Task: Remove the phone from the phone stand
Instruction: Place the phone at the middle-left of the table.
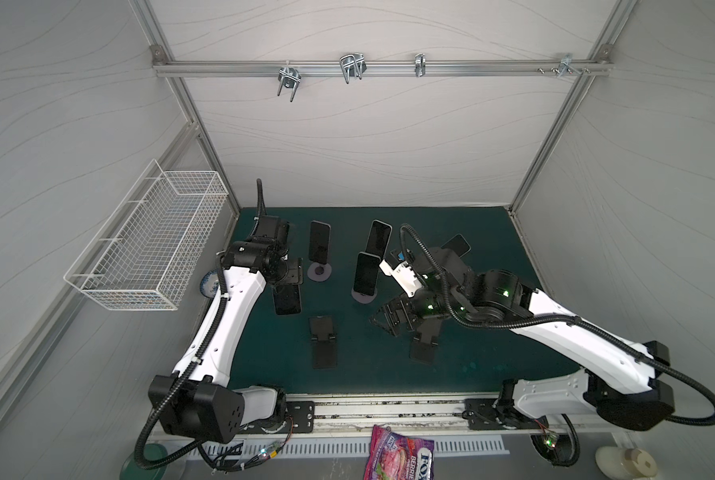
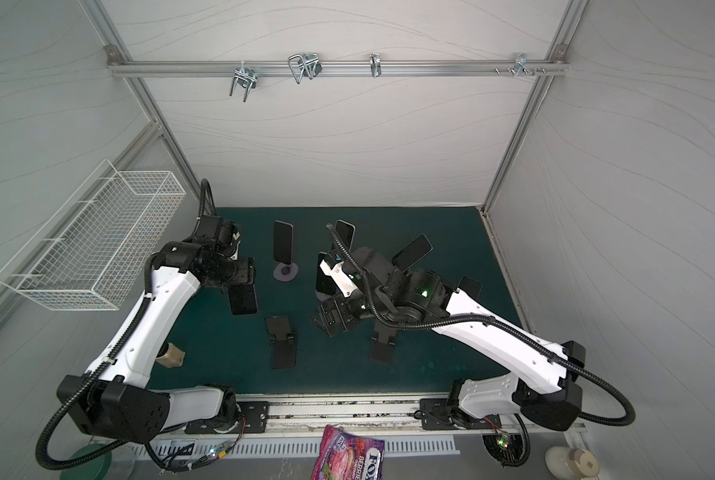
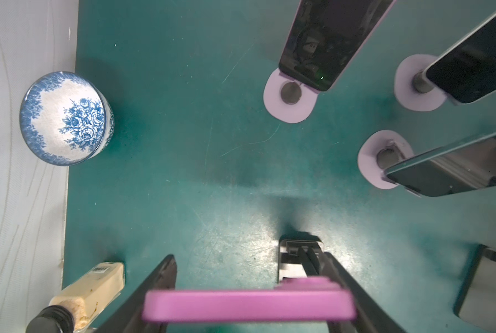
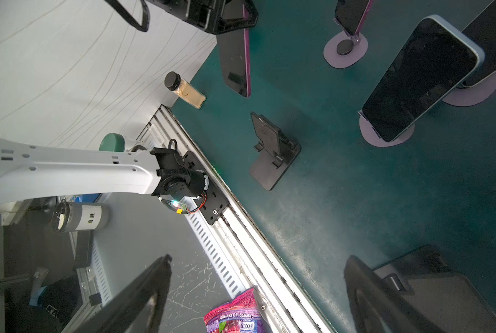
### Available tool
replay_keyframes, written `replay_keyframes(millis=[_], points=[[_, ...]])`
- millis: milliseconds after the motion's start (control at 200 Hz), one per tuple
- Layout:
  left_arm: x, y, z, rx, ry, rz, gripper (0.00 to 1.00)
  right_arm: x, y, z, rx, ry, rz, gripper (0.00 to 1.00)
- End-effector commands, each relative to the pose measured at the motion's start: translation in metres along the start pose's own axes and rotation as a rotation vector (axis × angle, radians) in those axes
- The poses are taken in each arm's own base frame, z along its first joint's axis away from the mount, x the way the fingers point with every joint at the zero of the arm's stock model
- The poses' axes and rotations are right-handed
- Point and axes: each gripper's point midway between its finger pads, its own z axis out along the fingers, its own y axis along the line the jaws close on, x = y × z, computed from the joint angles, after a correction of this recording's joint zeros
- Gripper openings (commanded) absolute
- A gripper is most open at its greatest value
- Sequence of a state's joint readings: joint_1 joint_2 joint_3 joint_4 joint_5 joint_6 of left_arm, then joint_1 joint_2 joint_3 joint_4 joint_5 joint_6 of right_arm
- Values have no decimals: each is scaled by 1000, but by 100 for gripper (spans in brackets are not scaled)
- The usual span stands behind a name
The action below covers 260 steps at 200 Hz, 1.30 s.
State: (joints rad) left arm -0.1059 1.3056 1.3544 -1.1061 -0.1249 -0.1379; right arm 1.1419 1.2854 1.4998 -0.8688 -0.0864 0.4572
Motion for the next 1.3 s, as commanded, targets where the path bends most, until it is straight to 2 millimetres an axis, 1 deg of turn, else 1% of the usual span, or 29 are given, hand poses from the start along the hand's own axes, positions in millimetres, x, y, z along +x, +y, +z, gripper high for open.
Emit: replay_keyframes(millis=[0,110,225,370,480,690,810,855,970,1130,1295], points=[[-13,9,2,-21,-31,13,48,2,5,-3,23,40,23,94],[-15,9,9,-9,-25,23,48,10,8,5,57,72,4,95],[-13,11,20,-8,7,46,48,8,10,9,51,39,38,95],[-11,14,33,-2,25,23,49,8,15,17,10,28,78,95],[-5,17,52,26,53,-28,49,11,17,24,14,57,78,94],[3,22,90,11,127,-42,48,15,12,25,41,75,77,95],[6,23,105,0,164,-48,46,18,10,31,45,90,71,95],[6,22,109,11,171,-55,46,19,10,37,47,102,65,95],[3,23,117,32,200,-62,47,17,11,48,48,123,57,95],[-3,29,131,22,243,-59,49,11,19,60,15,133,65,95],[-9,29,145,23,299,-30,51,20,21,72,3,188,94,95]])
